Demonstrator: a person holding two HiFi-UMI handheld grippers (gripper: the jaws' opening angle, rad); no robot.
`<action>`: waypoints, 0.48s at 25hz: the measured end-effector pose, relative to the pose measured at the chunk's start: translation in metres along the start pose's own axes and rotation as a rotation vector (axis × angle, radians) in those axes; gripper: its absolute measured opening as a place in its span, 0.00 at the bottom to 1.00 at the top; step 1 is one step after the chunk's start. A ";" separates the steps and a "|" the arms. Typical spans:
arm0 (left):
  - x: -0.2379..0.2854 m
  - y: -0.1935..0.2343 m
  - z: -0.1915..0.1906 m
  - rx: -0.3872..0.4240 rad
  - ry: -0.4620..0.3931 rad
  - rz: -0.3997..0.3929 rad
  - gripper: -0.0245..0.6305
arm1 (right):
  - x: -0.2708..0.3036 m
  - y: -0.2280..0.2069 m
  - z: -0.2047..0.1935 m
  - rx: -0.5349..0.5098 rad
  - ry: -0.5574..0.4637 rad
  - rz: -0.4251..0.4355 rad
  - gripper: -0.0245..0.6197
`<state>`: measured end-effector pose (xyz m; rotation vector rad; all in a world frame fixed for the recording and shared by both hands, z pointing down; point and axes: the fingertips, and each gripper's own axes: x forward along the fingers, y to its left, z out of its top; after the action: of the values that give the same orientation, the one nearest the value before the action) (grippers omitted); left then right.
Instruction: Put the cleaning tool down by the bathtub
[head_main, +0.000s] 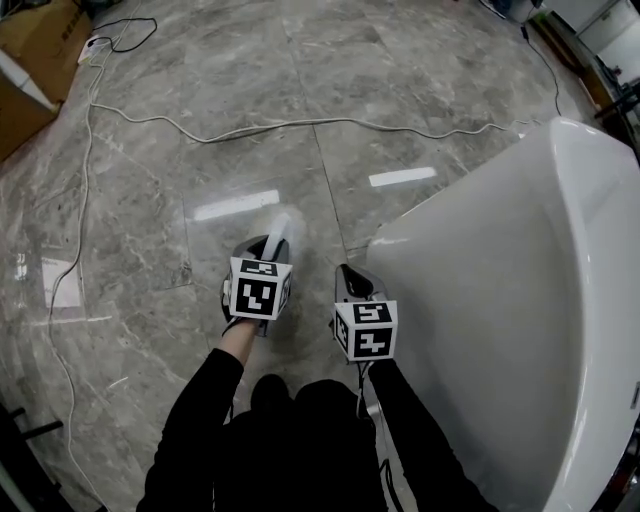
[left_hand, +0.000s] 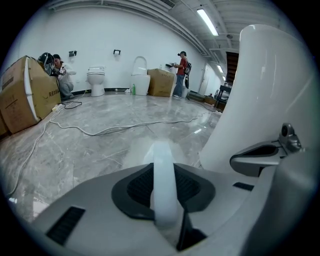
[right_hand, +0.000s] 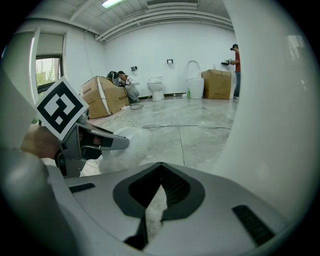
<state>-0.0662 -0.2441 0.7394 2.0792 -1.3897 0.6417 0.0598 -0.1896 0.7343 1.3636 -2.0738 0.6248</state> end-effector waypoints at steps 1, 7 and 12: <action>0.003 0.000 -0.001 0.000 0.002 0.001 0.19 | 0.001 -0.001 0.000 -0.002 -0.002 -0.001 0.04; 0.018 0.002 -0.010 -0.001 0.020 0.008 0.19 | 0.011 -0.006 -0.004 -0.003 -0.006 -0.002 0.04; 0.033 0.001 -0.024 0.011 0.039 0.015 0.19 | 0.017 -0.007 -0.015 0.020 0.003 0.003 0.04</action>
<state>-0.0580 -0.2503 0.7791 2.0551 -1.3845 0.6937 0.0635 -0.1939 0.7571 1.3699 -2.0726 0.6502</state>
